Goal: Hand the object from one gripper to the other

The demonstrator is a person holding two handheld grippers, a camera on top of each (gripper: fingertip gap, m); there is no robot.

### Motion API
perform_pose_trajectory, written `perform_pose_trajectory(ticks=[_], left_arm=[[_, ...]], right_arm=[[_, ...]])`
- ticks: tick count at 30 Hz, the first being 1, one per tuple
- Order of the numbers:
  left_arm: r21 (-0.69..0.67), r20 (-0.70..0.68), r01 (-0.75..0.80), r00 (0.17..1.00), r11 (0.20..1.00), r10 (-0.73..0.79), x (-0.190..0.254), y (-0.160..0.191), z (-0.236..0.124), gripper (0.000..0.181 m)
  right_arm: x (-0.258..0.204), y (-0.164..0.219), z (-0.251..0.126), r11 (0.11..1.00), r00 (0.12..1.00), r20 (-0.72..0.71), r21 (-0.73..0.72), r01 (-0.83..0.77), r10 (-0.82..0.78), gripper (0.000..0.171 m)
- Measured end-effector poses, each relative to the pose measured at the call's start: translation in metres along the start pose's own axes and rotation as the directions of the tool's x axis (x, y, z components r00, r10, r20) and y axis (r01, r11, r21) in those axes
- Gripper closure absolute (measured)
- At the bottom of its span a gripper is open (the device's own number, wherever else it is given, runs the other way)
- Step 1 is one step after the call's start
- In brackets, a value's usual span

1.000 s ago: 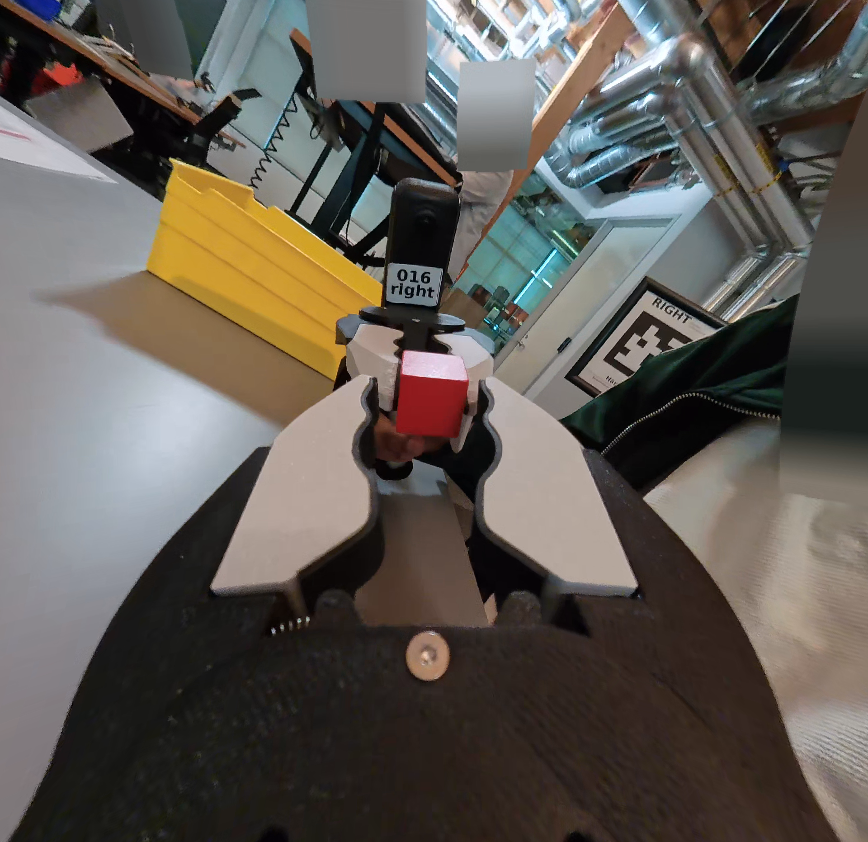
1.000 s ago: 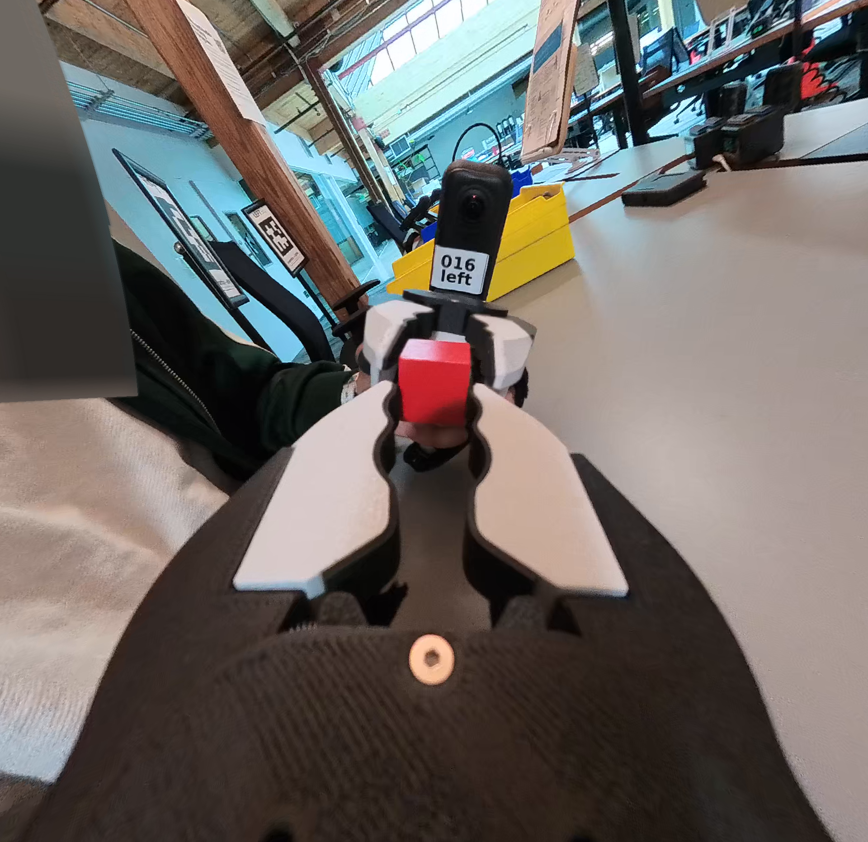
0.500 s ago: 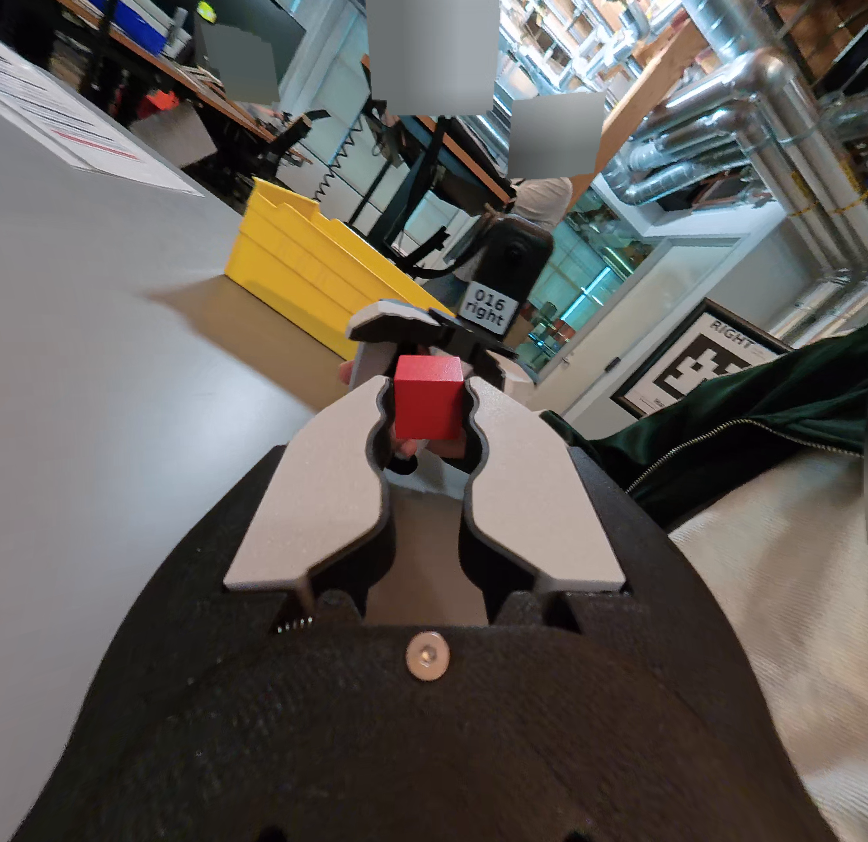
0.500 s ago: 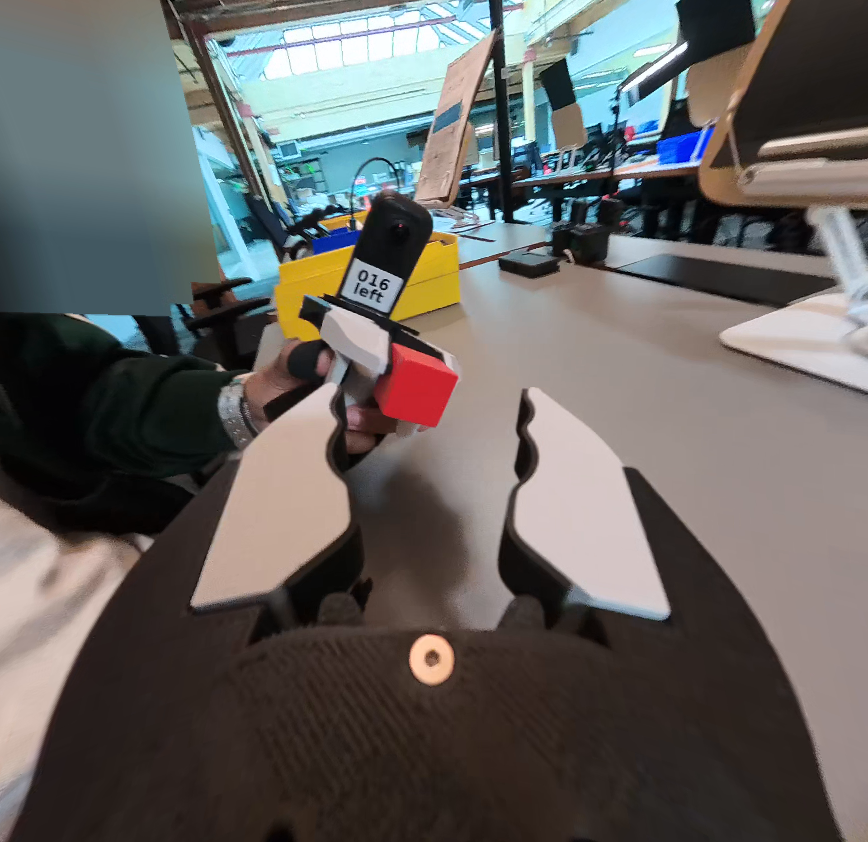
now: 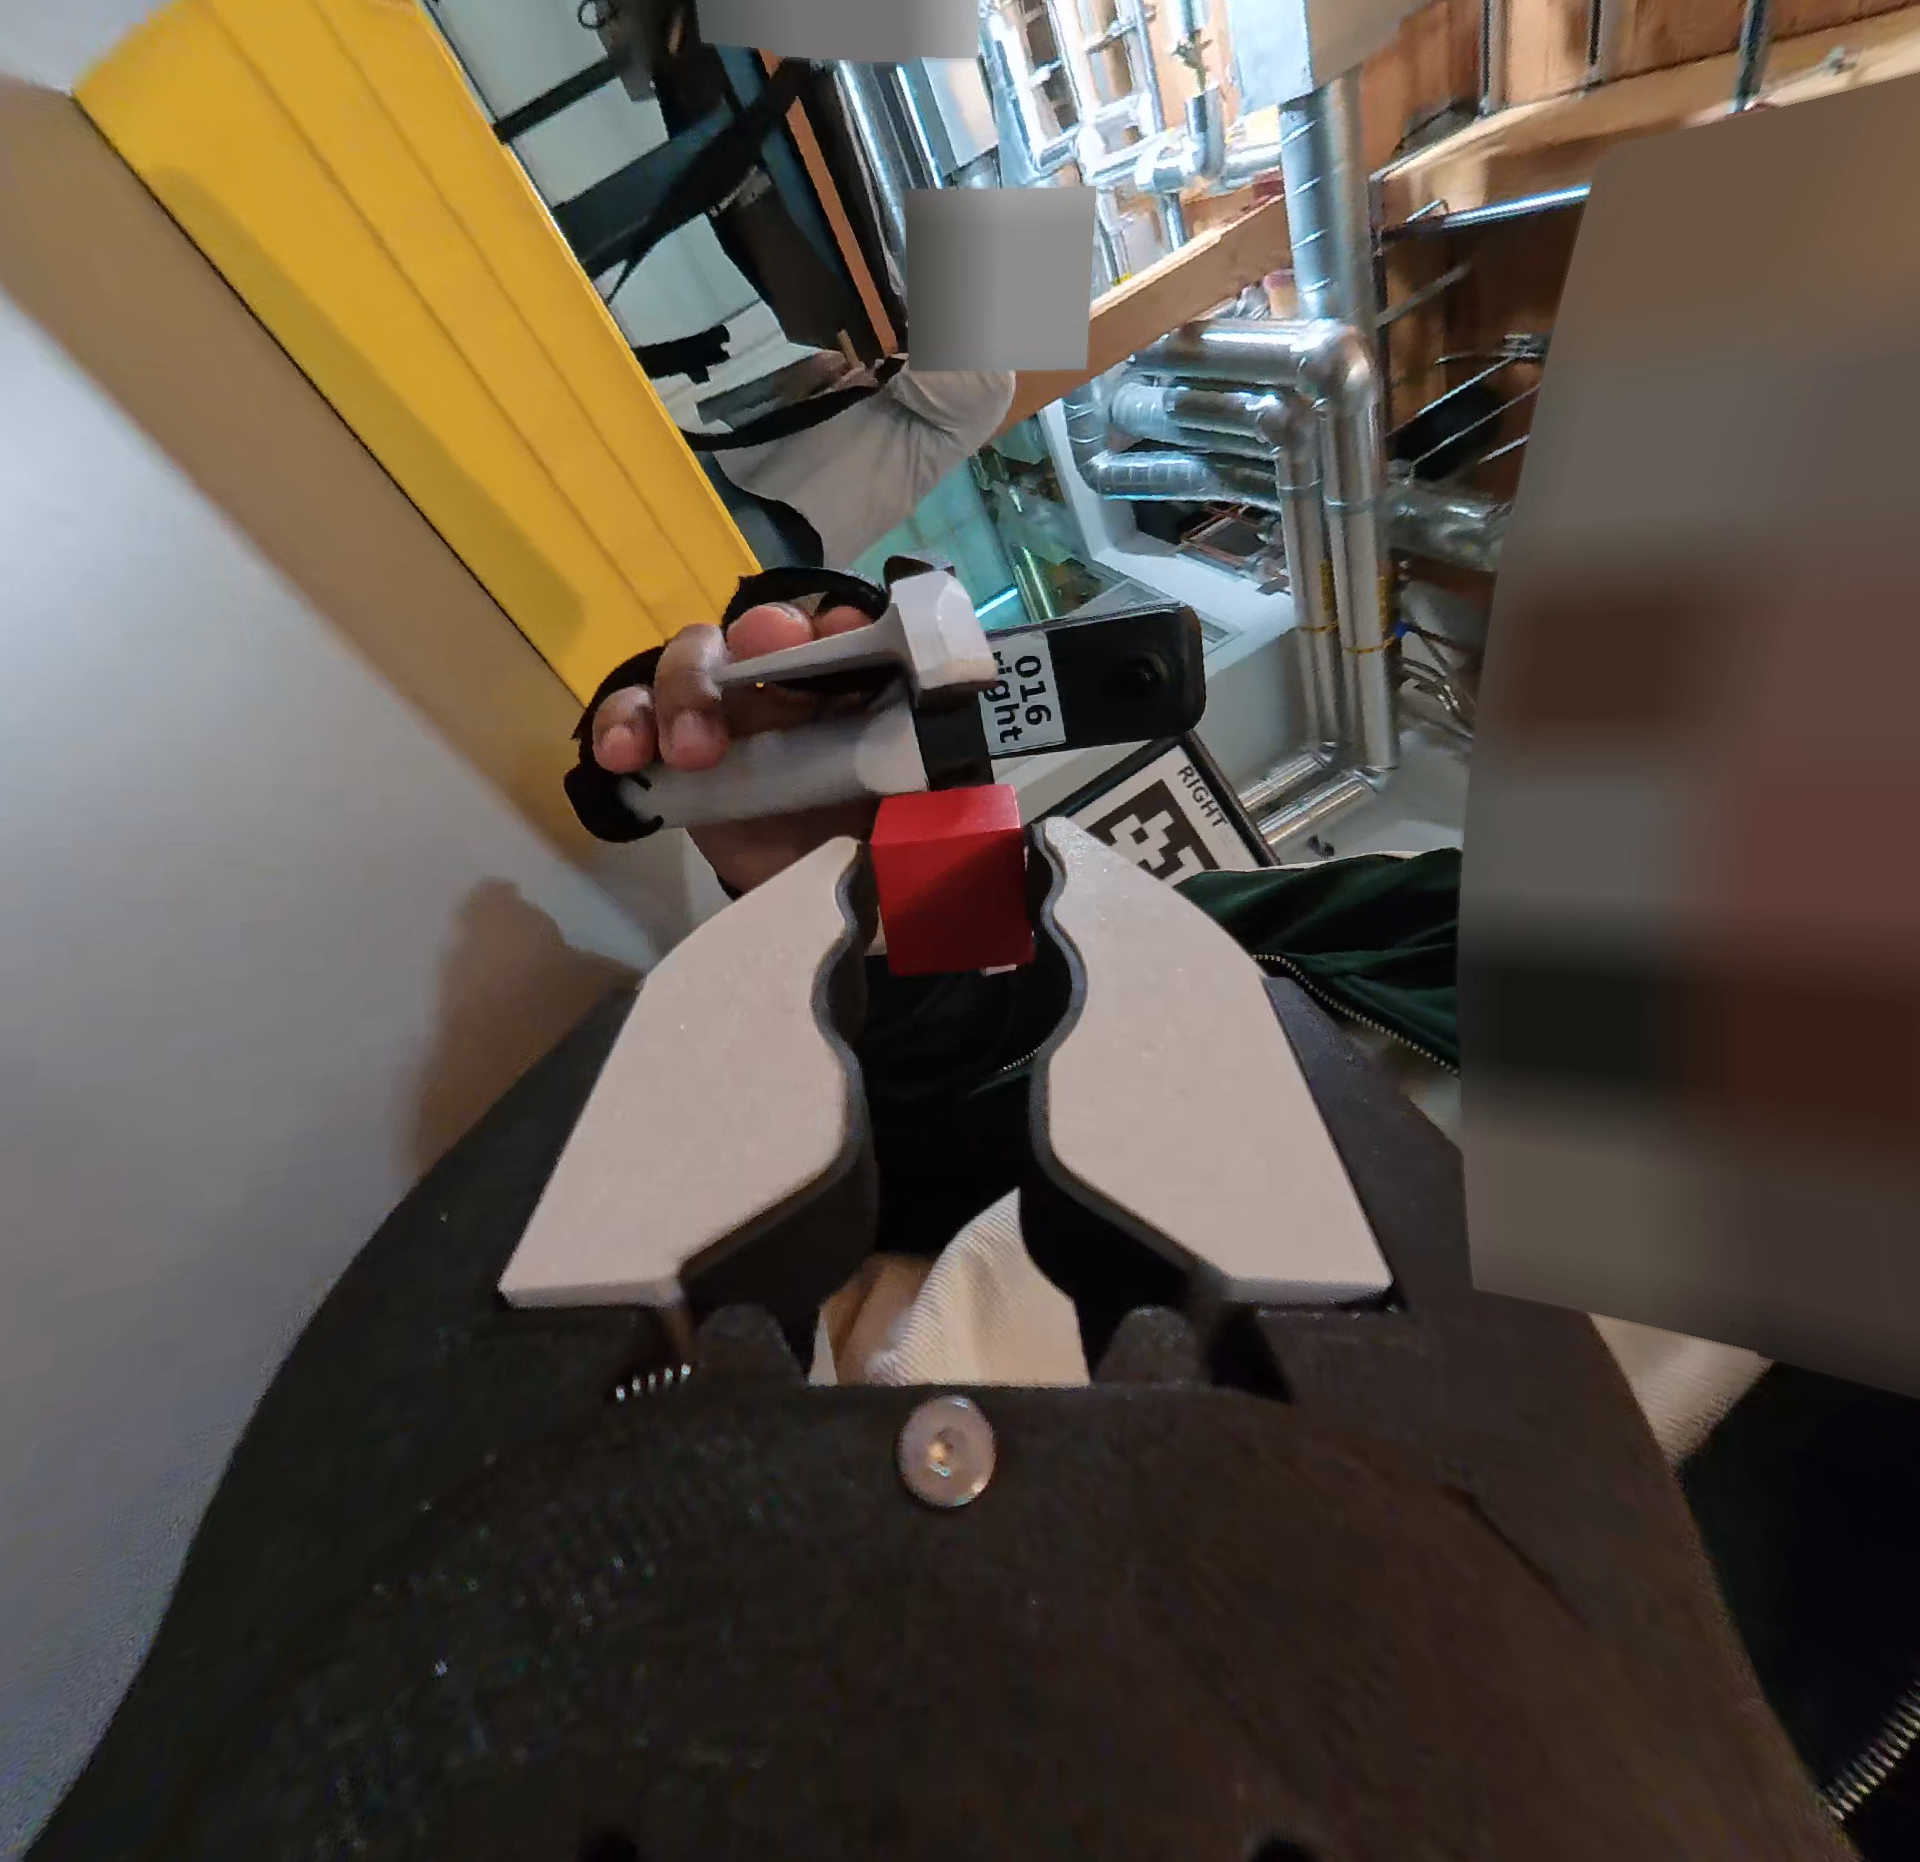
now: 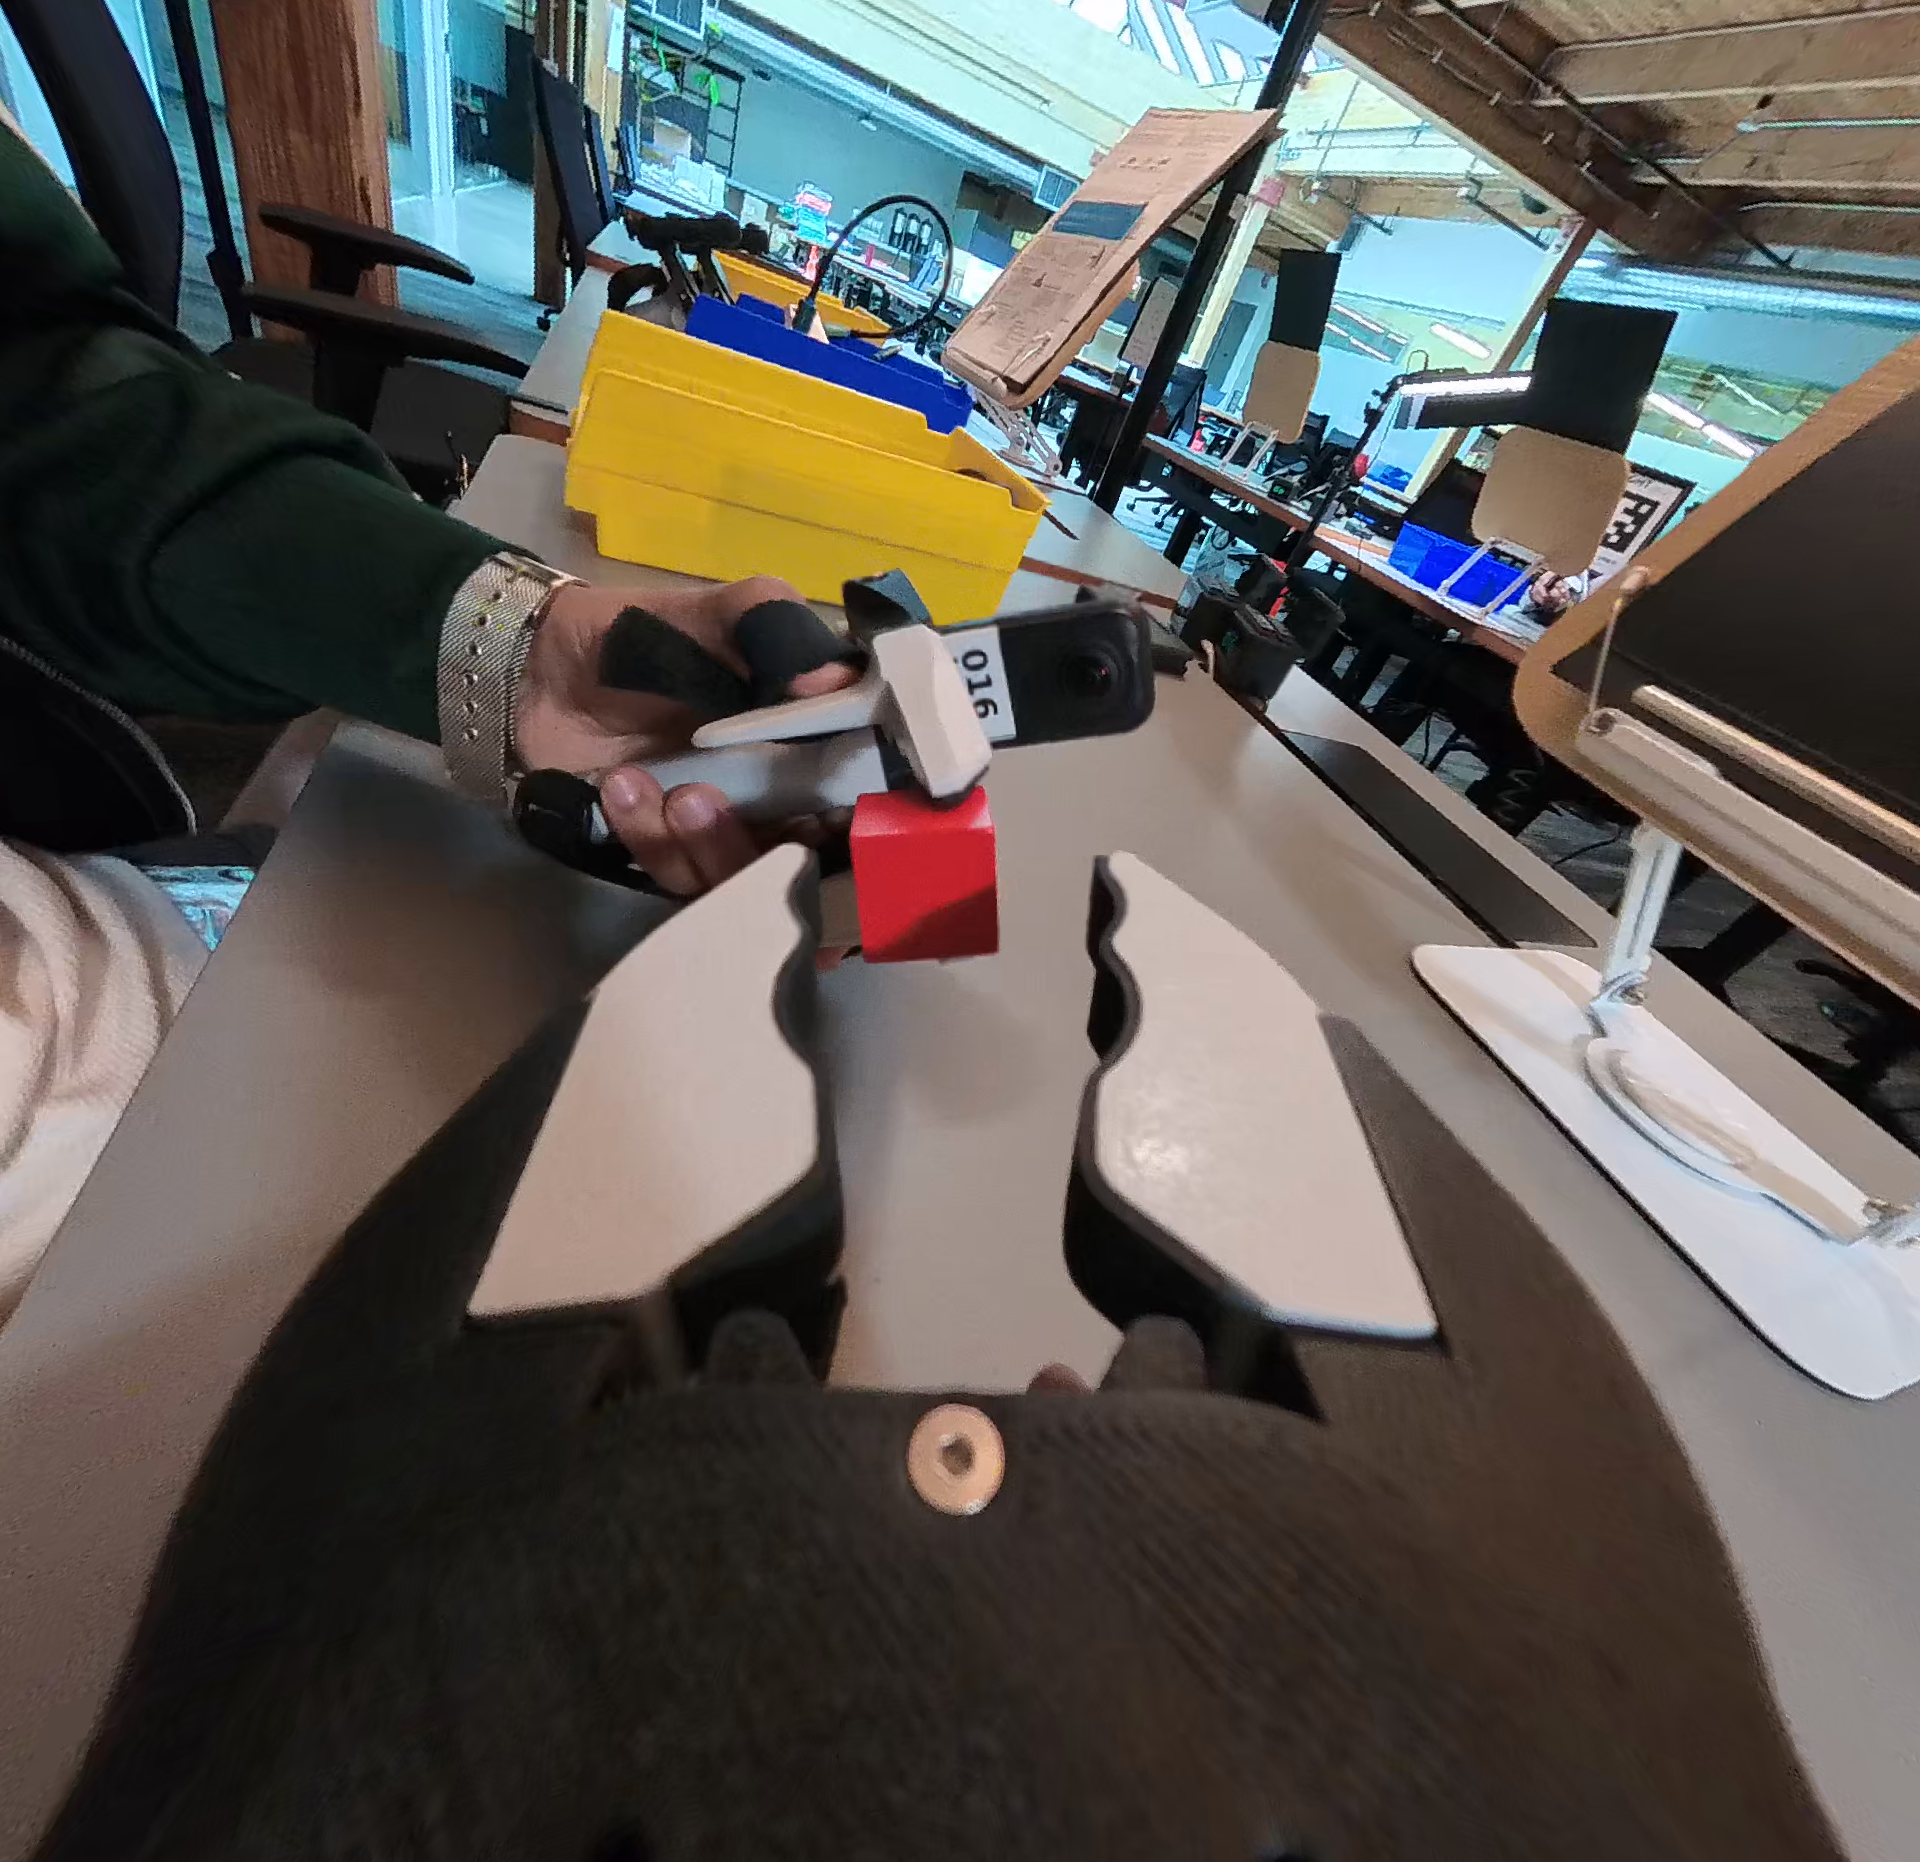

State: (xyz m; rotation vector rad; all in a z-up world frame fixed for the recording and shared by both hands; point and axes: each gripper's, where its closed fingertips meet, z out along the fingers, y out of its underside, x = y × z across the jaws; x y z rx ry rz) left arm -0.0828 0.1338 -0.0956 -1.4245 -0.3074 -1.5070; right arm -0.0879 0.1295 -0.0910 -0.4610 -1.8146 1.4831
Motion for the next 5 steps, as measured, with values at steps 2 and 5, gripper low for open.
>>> perform_pose_trajectory(ticks=[2,5], left_arm=[[-0.004,-0.008,0.023,1.000,1.000,-0.023,-0.0006,0.0011,0.0003,0.153],[-0.004,-0.047,0.061,0.997,0.998,-0.061,0.0021,0.0014,0.0006,0.153]], right_arm=[[-0.0027,-0.0002,0.0004,1.000,1.000,0.011,-0.006,0.019,-0.019,0.127],[-0.0071,0.0041,0.0023,0.999,0.999,0.030,-0.030,0.036,-0.035,0.130]])
